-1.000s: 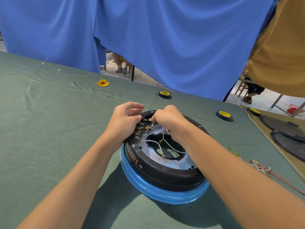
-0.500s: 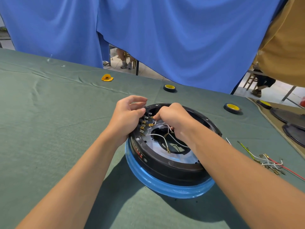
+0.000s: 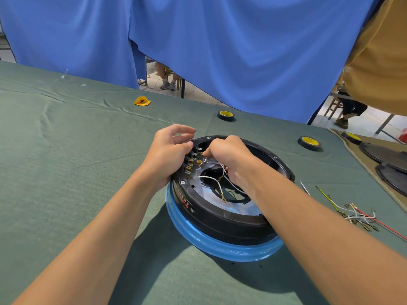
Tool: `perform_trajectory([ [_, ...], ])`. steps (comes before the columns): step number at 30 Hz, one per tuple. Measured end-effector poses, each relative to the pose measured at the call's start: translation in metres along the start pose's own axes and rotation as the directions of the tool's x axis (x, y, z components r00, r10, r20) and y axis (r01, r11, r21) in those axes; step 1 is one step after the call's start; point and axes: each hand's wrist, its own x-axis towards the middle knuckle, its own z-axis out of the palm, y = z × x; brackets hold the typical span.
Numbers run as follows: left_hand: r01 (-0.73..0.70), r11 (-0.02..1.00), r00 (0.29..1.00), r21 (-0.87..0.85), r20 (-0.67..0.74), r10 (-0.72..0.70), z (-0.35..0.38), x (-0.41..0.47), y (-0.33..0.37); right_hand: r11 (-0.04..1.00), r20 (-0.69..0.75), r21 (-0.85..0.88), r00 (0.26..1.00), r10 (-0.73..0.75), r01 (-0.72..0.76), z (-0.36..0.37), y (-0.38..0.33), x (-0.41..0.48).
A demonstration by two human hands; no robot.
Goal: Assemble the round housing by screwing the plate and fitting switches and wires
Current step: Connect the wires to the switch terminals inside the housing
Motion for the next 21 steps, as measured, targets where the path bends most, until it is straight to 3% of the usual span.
perform_trajectory([
  [21, -0.006, 1.000, 1.000, -0.019, 0.009, 0.006, -0.0012, 0.0049, -0.0041, 1.000, 0.055, 0.001, 0.998, 0.027, -0.027, -0.0025, -0.0078, -0.0054],
])
